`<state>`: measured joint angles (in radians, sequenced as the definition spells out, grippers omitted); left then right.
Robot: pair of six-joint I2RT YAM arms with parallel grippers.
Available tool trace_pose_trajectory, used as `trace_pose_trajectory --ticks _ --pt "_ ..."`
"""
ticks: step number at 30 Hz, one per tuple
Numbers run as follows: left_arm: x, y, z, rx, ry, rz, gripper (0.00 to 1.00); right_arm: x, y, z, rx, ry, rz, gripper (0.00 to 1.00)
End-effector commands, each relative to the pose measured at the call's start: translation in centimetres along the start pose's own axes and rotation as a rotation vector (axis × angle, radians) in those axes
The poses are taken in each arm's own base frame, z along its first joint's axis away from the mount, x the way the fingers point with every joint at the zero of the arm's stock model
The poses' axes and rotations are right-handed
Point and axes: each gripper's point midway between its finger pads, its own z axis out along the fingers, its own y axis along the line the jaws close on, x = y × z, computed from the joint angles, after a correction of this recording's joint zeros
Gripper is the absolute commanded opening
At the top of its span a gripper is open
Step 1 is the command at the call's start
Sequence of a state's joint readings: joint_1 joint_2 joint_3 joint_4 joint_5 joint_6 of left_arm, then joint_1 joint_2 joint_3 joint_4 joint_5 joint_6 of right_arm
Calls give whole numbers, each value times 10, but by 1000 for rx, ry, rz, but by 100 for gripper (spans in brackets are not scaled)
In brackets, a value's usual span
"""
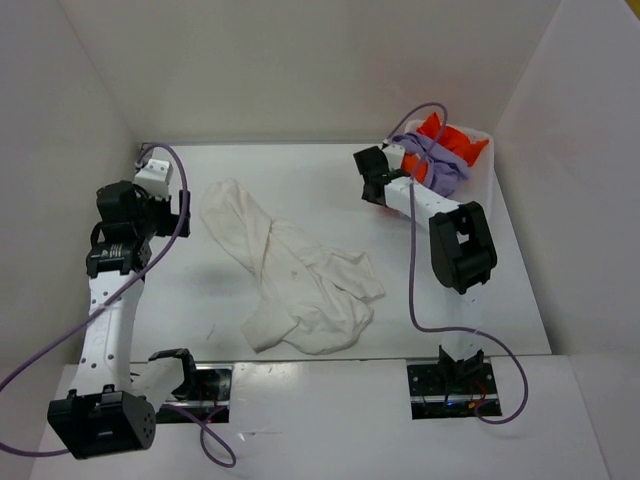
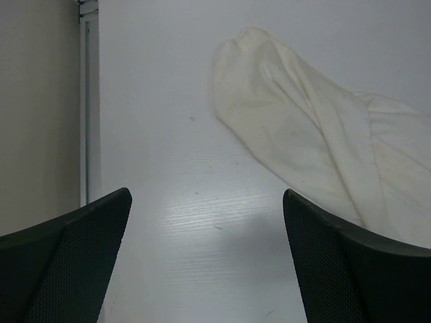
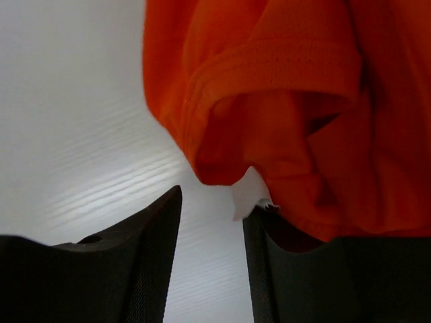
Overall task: Fold and stack the t-shirts
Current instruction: Flatten out the tshirt
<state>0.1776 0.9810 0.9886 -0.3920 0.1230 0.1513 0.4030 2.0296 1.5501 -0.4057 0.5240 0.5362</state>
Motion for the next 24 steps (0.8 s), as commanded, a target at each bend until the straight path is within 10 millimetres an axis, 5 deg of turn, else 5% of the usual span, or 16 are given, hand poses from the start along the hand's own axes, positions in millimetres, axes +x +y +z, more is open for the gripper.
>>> trace_pose_trajectory --ticks 1,7,10,11,12,14,15,20,23,24 --pt "1 -4 3 23 -3 40 100 -12 -59 -2 175 -47 41 47" --pt "2 -9 6 44 3 42 100 -31 -94 -11 224 -86 48 48" --pt "5 -15 8 77 14 62 100 -34 -64 -24 45 -71 21 54" --pt "7 -15 10 80 22 74 100 -47 -48 -42 -45 -97 23 58" --pt "9 -17 10 95 29 86 100 -40 -23 -56 -147 -85 -6 66" --pt "13 -26 12 133 46 109 100 -52 -4 -91 -228 -132 -7 75" --pt "16 -26 15 136 56 126 100 -46 8 -109 -254 -140 -17 82" --pt "45 -45 17 233 157 252 100 -11 -1 -154 -300 -94 -27 86" --pt "62 -71 7 369 205 400 100 34 -4 -172 -341 -27 -157 83" --pt "62 -74 7 368 209 418 100 64 15 -191 -408 -12 -271 83"
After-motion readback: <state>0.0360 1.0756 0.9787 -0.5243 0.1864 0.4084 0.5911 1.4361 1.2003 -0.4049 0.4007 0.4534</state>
